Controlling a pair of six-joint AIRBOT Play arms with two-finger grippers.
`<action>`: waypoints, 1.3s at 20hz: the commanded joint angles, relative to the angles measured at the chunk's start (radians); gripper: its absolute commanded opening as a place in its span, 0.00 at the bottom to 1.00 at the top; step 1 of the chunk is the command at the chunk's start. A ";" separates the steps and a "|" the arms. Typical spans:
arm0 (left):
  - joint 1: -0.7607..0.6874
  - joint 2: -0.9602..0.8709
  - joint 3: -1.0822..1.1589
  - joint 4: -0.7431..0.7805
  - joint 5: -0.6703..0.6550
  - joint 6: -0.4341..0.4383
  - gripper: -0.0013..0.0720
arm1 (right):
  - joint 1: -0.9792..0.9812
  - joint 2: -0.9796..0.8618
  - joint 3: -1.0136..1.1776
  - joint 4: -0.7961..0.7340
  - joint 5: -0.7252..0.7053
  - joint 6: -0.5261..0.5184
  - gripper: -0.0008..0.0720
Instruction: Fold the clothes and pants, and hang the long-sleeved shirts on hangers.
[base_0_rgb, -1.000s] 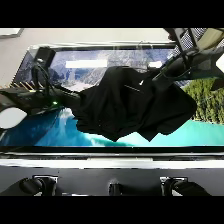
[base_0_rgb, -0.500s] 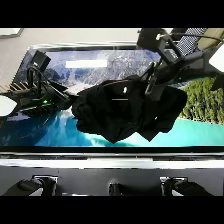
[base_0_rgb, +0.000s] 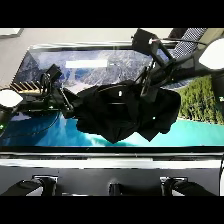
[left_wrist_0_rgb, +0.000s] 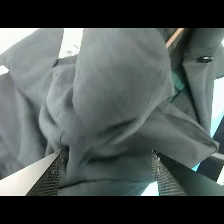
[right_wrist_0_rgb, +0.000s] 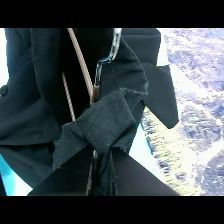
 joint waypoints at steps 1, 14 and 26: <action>0.003 -0.034 -0.002 -0.071 0.003 0.082 0.85 | 0.001 -0.007 0.000 0.017 0.014 -0.002 0.05; -0.080 -0.113 0.000 -0.076 0.160 0.137 0.50 | 0.001 -0.007 -0.013 0.061 0.021 0.000 0.05; -0.070 -0.043 0.000 -0.074 0.164 0.137 0.04 | -0.028 0.076 -0.013 -0.202 0.014 0.186 0.58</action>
